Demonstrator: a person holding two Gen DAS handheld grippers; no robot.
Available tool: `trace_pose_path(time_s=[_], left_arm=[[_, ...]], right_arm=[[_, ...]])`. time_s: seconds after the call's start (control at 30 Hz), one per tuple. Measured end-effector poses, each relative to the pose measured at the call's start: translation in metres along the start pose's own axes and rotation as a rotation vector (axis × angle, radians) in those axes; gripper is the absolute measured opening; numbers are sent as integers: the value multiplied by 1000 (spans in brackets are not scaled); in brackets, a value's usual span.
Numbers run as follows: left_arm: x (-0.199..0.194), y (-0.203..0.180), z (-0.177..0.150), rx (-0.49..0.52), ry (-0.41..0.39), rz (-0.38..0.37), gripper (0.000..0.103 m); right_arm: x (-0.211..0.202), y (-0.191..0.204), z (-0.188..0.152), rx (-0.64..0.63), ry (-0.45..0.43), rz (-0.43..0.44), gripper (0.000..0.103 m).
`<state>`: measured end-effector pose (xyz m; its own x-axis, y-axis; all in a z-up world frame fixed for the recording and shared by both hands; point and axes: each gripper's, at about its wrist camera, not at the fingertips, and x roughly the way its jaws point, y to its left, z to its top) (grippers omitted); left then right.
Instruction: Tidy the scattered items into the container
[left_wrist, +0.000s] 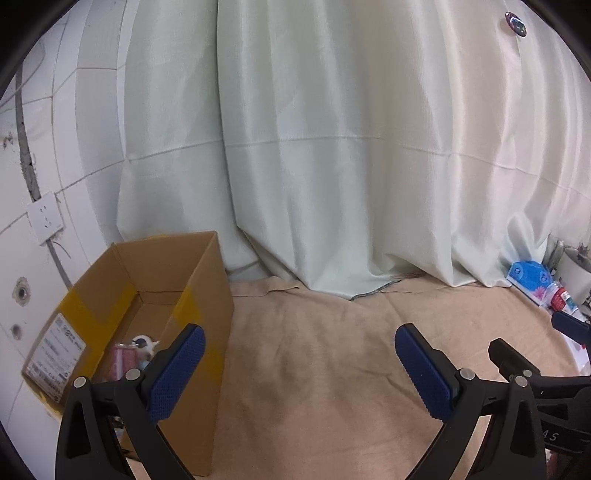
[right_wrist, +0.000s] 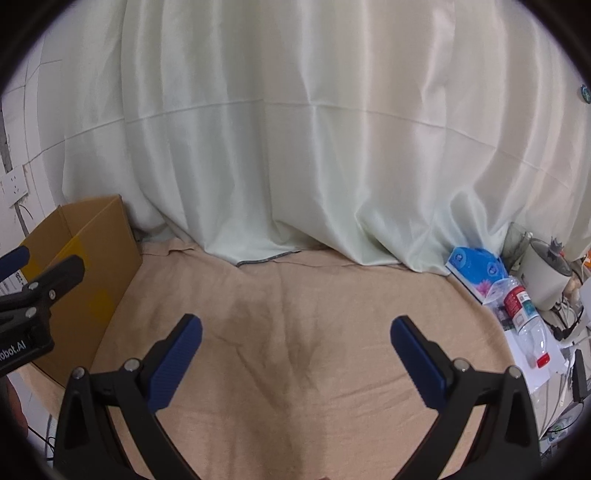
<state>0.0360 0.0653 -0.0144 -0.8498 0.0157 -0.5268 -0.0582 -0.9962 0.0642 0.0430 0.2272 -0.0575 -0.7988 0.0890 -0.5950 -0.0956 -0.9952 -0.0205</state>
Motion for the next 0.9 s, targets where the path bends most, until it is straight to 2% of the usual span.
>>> trace_pose_path(time_s=[0.2,0.3,0.5,0.9], left_arm=[[-8,1,2,3,-7,-18,103],[-8,0,2,15,-8,-1,103],[-2,4,1,-4,18,-17,103],[1,9,3,-15,28,-22,103]], right_arm=[[-5,-2,2,5,-4,-21,103],[-7,-2,2,3,-7,-23,103],[-7,-1,2,-2,-6,-28,103],[-6,0,4,-3,-12,-7,103]])
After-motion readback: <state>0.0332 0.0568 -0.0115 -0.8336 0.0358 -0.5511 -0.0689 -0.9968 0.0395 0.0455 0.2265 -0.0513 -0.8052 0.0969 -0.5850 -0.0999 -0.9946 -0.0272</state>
